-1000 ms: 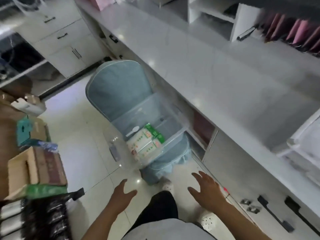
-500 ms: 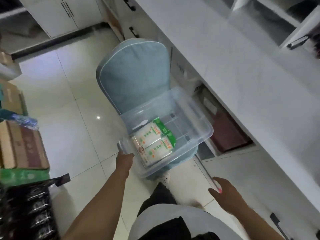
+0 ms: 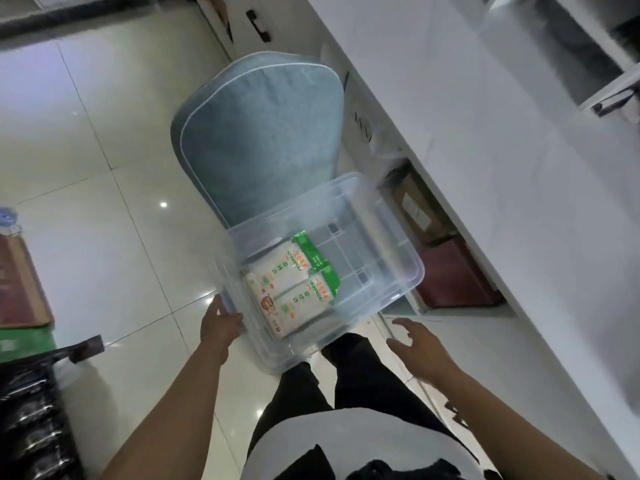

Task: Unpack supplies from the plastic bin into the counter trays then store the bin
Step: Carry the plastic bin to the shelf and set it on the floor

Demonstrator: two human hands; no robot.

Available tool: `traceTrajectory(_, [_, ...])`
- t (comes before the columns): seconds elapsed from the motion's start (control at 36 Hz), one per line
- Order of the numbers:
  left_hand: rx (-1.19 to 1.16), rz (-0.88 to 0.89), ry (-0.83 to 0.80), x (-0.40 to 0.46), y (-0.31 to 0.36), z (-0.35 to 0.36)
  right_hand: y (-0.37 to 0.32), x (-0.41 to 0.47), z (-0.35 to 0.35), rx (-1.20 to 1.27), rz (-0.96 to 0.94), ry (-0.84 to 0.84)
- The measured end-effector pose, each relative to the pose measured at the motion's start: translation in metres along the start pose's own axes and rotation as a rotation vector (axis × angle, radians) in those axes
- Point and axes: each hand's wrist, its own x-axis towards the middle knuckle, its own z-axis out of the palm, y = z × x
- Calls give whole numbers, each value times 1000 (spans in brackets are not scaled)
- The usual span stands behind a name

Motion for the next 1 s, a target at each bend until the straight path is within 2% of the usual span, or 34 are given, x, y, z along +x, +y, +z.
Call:
traceTrajectory(0.17, [19, 46, 65, -22, -12, -29, -42, 72, -17, 112, 3, -18])
traceTrajectory(0.39, [95, -69, 277, -49, -26, -75, -90, 190, -30, 331, 74, -23])
traceTrajectory(0.53, [119, -138, 367, -49, -19, -80, -119, 241, -15, 350, 110, -165])
traceTrajectory(0.61, [112, -142, 381, -49, -13, -78, -128, 253, -12, 316, 131, -186])
traceTrajectory(0.72, [95, -160, 364, -47, -11, -83, -123, 256, -12, 395, 169, -190])
traceTrajectory(0.89, [57, -160, 298, -50, -6, -101, -103, 211, -12, 568, 187, -140])
traceTrajectory(1.0, [61, -97, 217, -42, -8, -117, -82, 169, -12, 629, 174, -60])
